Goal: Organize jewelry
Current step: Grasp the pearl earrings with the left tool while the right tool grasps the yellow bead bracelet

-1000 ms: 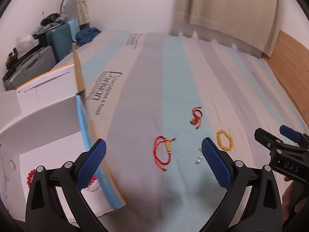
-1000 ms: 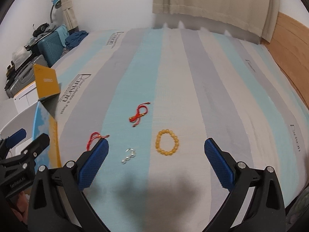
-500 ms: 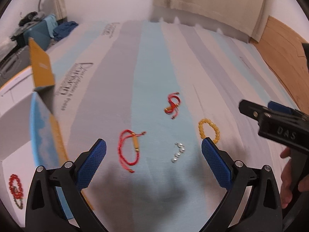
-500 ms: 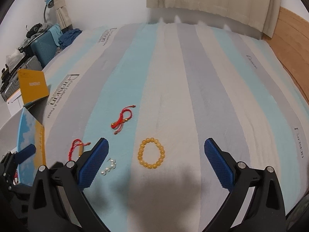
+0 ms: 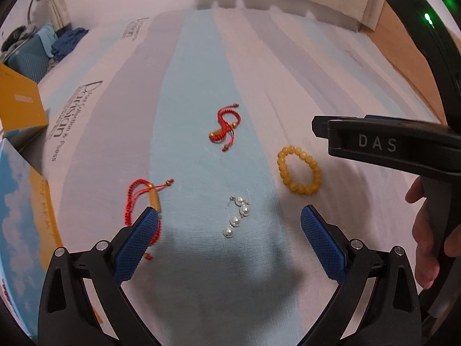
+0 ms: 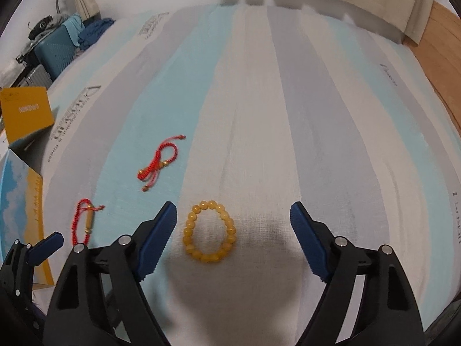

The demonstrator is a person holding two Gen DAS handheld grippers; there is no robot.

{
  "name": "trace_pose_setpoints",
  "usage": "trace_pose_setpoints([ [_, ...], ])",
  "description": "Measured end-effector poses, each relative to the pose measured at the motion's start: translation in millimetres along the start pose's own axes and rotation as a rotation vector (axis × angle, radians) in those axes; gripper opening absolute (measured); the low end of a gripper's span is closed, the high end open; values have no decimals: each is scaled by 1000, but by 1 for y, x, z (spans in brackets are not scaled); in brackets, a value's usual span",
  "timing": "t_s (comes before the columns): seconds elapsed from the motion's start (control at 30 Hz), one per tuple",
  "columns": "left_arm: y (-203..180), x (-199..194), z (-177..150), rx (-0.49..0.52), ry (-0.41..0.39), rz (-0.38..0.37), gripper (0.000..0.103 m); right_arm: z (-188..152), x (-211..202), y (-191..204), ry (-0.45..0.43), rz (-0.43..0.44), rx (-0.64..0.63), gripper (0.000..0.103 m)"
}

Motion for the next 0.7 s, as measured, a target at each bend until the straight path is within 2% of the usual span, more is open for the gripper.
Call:
trace_pose_setpoints([
  [0.13,0,16,-4,1,17,28,97,-5,16,-2,31,6,-2,70],
  [0.3,-8,29,-9,13,30,17,95,-13,35,1,73,23,-24,60],
  [0.43,-19,36,-14,45,33,4,95,-18,46,4,95,33,-31,59],
  [0.7,-17,56,-21,33,68,-3,81,-26,61,4,137,52,-31,48],
])
Point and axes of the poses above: each gripper's, at about its wrist camera, not at the fingertips, and x roughly the way its jaws point, y to its left, z to its top, the point moved 8 cm from there along x, roughly the way its jaws point, and after that the axes turned 14 degrees about -x, right-handed, at the moved point
